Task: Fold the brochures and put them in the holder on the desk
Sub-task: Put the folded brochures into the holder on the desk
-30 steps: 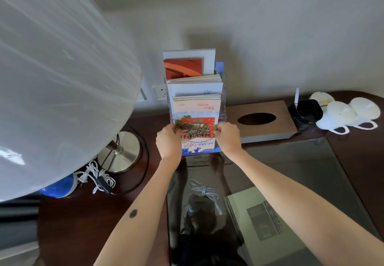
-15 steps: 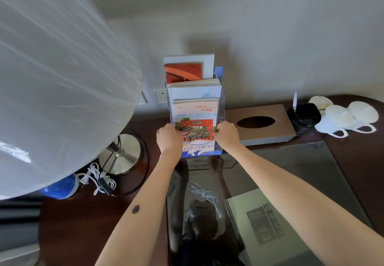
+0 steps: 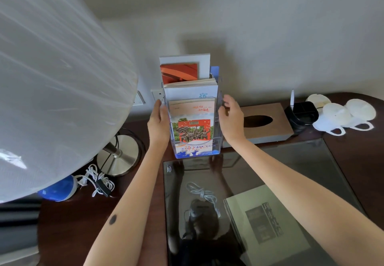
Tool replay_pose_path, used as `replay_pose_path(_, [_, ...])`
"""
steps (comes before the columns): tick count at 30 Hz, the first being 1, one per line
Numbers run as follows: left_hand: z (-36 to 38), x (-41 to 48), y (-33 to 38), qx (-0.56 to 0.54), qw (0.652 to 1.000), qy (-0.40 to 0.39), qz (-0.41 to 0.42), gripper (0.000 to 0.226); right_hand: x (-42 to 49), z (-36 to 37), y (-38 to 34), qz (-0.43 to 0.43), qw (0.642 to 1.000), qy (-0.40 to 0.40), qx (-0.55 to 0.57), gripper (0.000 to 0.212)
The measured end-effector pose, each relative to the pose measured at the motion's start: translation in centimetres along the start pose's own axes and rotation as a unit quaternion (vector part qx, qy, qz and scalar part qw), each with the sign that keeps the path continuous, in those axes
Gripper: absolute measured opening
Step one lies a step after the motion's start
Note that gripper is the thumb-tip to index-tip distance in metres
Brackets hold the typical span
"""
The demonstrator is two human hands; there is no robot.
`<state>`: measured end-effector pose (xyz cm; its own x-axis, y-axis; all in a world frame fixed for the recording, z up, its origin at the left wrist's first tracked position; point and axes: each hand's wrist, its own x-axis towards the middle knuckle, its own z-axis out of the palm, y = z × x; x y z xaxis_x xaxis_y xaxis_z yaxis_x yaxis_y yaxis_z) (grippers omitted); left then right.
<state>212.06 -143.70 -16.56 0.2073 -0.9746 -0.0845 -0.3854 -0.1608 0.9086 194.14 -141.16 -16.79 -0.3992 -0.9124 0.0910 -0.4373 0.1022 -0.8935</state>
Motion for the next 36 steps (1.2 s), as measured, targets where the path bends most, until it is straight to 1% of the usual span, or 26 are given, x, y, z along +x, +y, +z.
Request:
replay_pose_path(2, [1.1,0.0,1.0,-0.060,0.998,-0.019,-0.004,0.045,0.5,0.3,-0.4,-0.014,0.998,-0.040,0.037,0.033])
replay_pose_path(4, [1.9,0.3,1.8,-0.098,0.995,-0.024,-0.019,0.047,0.6,0.8,-0.5,-0.038,0.995,-0.075,0.053,0.033])
replay_pose_path(7, [2.4,0.7,2.1,-0.129,0.990,-0.019,-0.047,0.046,0.8,1.5,-0.5,-0.012,0.995,-0.076,0.069,0.039])
replay_pose_path(11, [2.3,0.9,1.7,-0.119,0.992,-0.014,-0.048,0.043,1.0,1.8,0.0,0.013,0.996,-0.055,0.074,0.039])
replay_pose_path(16, [2.4,1.1,1.5,-0.081,0.996,-0.001,-0.032,0.043,1.2,1.5,0.0,0.006,0.997,-0.051,0.057,0.037])
replay_pose_path(20, [2.4,1.2,1.6,-0.053,0.999,0.005,-0.007,0.042,1.8,1.0,-0.2,-0.015,0.997,-0.064,0.026,0.028])
replay_pose_path(21, [2.4,1.2,1.6,-0.052,0.999,0.009,-0.003,0.042,2.1,0.8,-0.4,-0.019,0.998,-0.059,0.019,0.025])
replay_pose_path(23, [2.5,1.5,1.8,-0.061,0.998,0.024,-0.007,0.047,2.7,0.4,-0.9,-0.014,0.999,-0.020,0.024,0.023])
replay_pose_path(25, [2.6,2.1,2.4,-0.080,0.996,0.024,-0.014,0.053,3.3,0.1,-1.7,-0.007,0.999,0.003,0.034,0.029])
replay_pose_path(27, [2.8,2.9,3.1,-0.096,0.995,0.008,-0.018,0.054,3.7,0.1,-2.2,-0.009,1.000,-0.016,0.023,0.038])
replay_pose_path(28, [2.8,3.3,3.3,-0.106,0.994,0.001,-0.024,0.053,3.9,0.2,-2.4,-0.012,0.999,-0.033,0.023,0.037])
replay_pose_path(31, [2.9,4.0,3.7,-0.135,0.990,0.000,-0.043,0.050,4.1,0.4,-2.4,-0.014,0.997,-0.073,0.033,0.025])
replay_pose_path(36, [2.7,4.0,3.3,-0.127,0.992,0.011,-0.011,0.041,3.9,0.4,-2.6,-0.028,0.996,-0.077,0.033,0.031])
